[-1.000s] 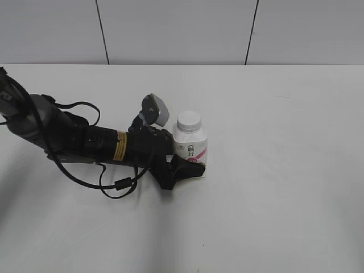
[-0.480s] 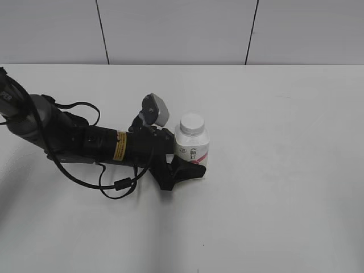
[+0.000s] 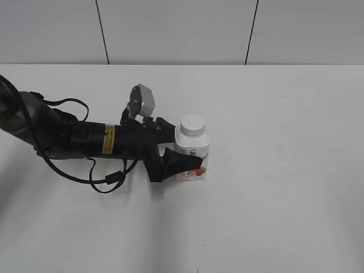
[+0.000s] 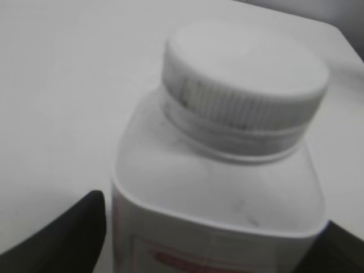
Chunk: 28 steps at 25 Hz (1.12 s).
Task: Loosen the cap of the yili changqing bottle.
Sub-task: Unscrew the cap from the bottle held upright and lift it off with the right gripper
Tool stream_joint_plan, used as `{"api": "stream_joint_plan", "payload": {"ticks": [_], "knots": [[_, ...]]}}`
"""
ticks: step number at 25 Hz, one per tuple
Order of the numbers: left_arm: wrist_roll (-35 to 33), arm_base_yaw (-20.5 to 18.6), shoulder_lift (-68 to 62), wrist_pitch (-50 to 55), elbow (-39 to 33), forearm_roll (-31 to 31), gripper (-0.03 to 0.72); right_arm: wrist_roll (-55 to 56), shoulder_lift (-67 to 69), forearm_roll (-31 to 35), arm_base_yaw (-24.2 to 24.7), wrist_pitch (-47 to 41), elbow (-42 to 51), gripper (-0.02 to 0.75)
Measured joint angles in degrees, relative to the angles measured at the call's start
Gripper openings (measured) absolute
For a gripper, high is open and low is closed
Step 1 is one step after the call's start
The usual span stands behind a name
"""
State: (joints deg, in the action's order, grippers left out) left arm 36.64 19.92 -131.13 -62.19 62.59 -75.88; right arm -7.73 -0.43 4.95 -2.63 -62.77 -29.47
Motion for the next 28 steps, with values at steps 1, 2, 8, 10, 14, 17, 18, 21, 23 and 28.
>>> {"api": "stream_joint_plan", "payload": {"ticks": [1, 2, 8, 10, 14, 17, 18, 21, 23, 28], "knots": [[-0.06, -0.49, 0.00, -0.74, 0.00, -0.28, 0.550, 0.00, 0.00, 0.00, 0.00, 0.00, 0.00, 0.552], [-0.06, -0.92, 0.00, -1.40, 0.00, -0.74, 0.553, 0.00, 0.00, 0.00, 0.00, 0.00, 0.00, 0.552], [-0.13, -1.44, -0.92, -2.15, -0.19, -2.11, 0.555, 0.00, 0.00, 0.00, 0.00, 0.00, 0.00, 0.552], [-0.28, -1.44, -1.44, -2.23, -0.30, -2.11, 0.555, 0.00, 0.00, 0.00, 0.00, 0.00, 0.00, 0.552], [-1.55, -1.44, -2.30, -3.47, -0.30, -1.86, 0.555, 0.00, 0.00, 0.00, 0.00, 0.00, 0.00, 0.552], [-2.01, -1.44, -2.36, -3.98, -0.35, -1.73, 0.555, 0.00, 0.00, 0.00, 0.00, 0.00, 0.00, 0.552], [-2.01, -1.44, -2.36, -4.05, -0.35, -1.73, 0.555, 0.00, 0.00, 0.00, 0.00, 0.00, 0.00, 0.552], [-2.01, -1.44, -2.36, -4.18, -0.36, -1.73, 0.555, 0.00, 0.00, 0.00, 0.00, 0.00, 0.00, 0.552], [-2.01, -1.44, -2.36, -4.18, -0.36, -1.69, 0.555, 0.00, 0.00, 0.00, 0.00, 0.00, 0.00, 0.552], [-2.18, -1.44, -2.36, -3.71, -0.36, -1.69, 0.555, 0.00, 0.00, 0.00, 0.05, 0.02, 0.00, 0.552]]}}
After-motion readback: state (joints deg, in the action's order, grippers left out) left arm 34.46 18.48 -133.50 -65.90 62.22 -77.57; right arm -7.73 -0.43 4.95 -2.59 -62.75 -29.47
